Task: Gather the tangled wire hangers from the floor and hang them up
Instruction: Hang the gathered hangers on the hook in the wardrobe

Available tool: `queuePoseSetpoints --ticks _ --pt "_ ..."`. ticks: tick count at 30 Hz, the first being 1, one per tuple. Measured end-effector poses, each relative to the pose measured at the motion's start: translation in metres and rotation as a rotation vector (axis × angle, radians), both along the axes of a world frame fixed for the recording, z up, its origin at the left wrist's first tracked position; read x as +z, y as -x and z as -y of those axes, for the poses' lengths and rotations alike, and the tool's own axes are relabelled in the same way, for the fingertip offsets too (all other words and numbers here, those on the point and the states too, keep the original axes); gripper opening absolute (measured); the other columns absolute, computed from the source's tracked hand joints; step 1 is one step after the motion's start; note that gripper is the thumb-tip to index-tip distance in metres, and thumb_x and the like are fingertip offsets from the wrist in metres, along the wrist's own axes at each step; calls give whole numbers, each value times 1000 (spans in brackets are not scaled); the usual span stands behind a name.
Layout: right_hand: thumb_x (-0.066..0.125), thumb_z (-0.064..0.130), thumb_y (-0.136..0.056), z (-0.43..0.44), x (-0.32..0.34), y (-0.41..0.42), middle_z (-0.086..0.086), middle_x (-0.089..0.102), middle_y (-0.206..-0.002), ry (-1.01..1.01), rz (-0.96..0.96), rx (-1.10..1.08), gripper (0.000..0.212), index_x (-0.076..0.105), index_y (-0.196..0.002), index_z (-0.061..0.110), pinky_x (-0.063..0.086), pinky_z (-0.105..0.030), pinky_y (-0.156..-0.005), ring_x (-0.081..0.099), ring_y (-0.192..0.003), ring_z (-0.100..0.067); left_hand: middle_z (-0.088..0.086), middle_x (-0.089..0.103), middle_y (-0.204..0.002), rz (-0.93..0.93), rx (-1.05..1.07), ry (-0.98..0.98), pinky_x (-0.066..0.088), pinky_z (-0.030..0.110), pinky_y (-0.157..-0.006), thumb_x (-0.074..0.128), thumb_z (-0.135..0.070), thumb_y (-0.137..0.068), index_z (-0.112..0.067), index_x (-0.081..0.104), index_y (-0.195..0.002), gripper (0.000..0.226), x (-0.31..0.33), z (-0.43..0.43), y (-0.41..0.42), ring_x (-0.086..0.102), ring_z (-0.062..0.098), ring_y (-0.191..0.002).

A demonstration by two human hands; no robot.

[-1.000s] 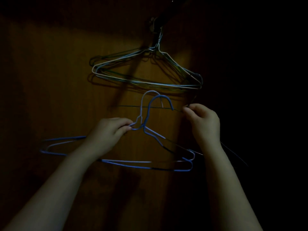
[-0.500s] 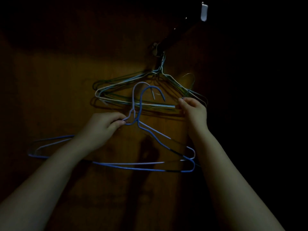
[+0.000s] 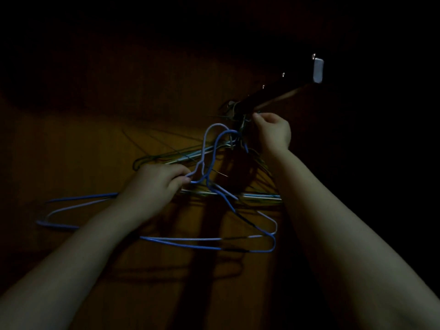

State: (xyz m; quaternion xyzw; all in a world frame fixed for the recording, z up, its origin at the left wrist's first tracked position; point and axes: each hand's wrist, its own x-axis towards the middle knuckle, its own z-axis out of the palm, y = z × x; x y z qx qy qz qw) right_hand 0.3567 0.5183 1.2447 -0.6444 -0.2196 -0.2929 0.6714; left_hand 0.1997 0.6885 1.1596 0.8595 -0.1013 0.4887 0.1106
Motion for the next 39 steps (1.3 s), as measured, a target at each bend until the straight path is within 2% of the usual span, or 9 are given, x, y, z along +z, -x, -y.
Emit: queuePoseSetpoints --ticks 4,11,15,19,23,27,31,33,39 --pt "63 42 -84 -10 1 -4 7 69 -80 93 -5 -28 16 62 -72 33 50 -50 -88 67 -83 -16 4 70 -95 -7 -15 13 32 26 -64 40 -37 -76 -13 70 -103 48 -1 -3 -4 61 19 -90" --pt "67 47 -80 -17 -29 -11 13 66 -79 147 25 -96 15 59 -69 40 49 -49 -89 64 -87 -13 -13 61 -75 -117 -28 116 35 10 -65 50 -35 -85 -14 71 -98 32 -13 -13 -3 59 11 -79" --pt "61 46 -86 -13 -35 -5 21 59 -78 219 54 -194 9 63 -86 37 41 -44 -95 60 -93 -11 -27 53 -66 -98 -37 167 35 5 -63 49 -38 -78 -17 72 -94 35 -20 -10 -3 51 -3 -62" --pt "55 45 -90 -7 -44 10 17 65 -89 198 46 -230 13 64 -91 37 34 -41 -93 60 -97 -12 -20 58 -67 -96 -34 219 34 6 -64 46 -38 -73 -16 72 -93 39 -26 -10 3 52 -1 -64" --pt "55 42 -90 -2 -66 40 18 63 -77 69 98 -175 14 57 -76 41 45 -52 -91 62 -89 -12 -10 63 -70 -101 -25 244 36 14 -65 61 -24 -87 -20 68 -86 9 -35 -12 12 52 2 -63" --pt "57 35 -89 -4 -123 90 15 60 -71 16 206 -85 11 61 -80 32 49 -50 -80 61 -77 -12 -15 59 -63 -148 -10 336 35 8 -60 60 -11 -88 -20 65 -83 11 -57 -8 28 54 -4 -63" --pt "47 55 -80 -17 -189 138 11 64 -75 119 186 -31 25 61 -85 35 48 -51 -78 64 -78 -20 -13 60 -51 -207 -88 550 35 15 -56 61 -8 -87 -29 60 -70 27 -90 2 42 52 -7 -52" --pt "49 54 -81 -21 -215 152 12 64 -76 213 133 11 30 63 -94 31 49 -50 -80 66 -77 -18 -8 58 -56 -250 -115 669 35 20 -53 59 -9 -89 -31 58 -69 30 -105 13 48 48 -4 -44" --pt "60 40 -89 -6 -255 184 19 53 -72 354 -19 26 35 55 -118 22 47 -40 -85 62 -83 -14 -1 53 -62 -370 -198 876 33 6 -41 46 -7 -95 -11 62 -86 18 -135 56 74 47 -5 -40"
